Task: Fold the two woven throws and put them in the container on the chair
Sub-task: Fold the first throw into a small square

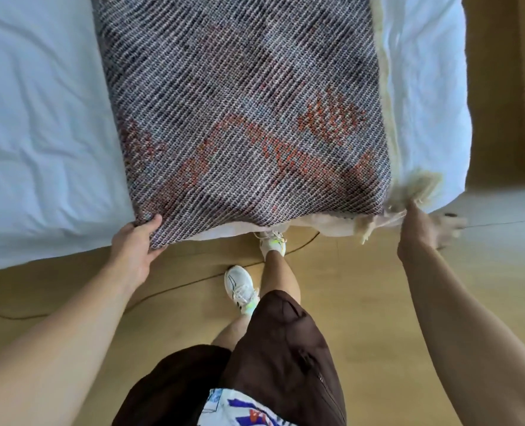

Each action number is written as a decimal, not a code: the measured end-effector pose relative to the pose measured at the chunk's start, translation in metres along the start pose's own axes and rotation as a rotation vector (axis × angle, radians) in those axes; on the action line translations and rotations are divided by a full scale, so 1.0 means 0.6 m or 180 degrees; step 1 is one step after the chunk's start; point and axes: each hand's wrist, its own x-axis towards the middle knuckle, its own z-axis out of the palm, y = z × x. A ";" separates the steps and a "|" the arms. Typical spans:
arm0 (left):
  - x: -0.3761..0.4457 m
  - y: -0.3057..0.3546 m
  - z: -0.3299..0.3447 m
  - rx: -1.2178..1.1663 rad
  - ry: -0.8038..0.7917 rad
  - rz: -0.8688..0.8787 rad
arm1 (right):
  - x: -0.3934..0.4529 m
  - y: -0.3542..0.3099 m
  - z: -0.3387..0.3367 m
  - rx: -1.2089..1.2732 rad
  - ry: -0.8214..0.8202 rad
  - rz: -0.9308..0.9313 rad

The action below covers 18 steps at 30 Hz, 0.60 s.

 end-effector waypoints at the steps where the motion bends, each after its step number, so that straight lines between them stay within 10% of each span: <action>1: -0.001 0.000 -0.001 0.0009 0.0044 0.0049 | -0.008 -0.004 -0.005 -0.0509 0.0203 -0.0631; 4: -0.008 -0.002 -0.006 -0.0004 0.0164 0.0193 | -0.039 -0.010 0.001 -0.1285 -0.0779 -0.1904; 10: -0.020 -0.013 -0.021 -0.0001 0.0218 0.0365 | -0.039 0.029 0.036 -0.0649 -0.1729 -0.0627; 18: -0.024 -0.010 -0.044 0.0124 0.0182 0.0485 | -0.043 0.049 0.025 -0.0108 -0.1972 -0.0602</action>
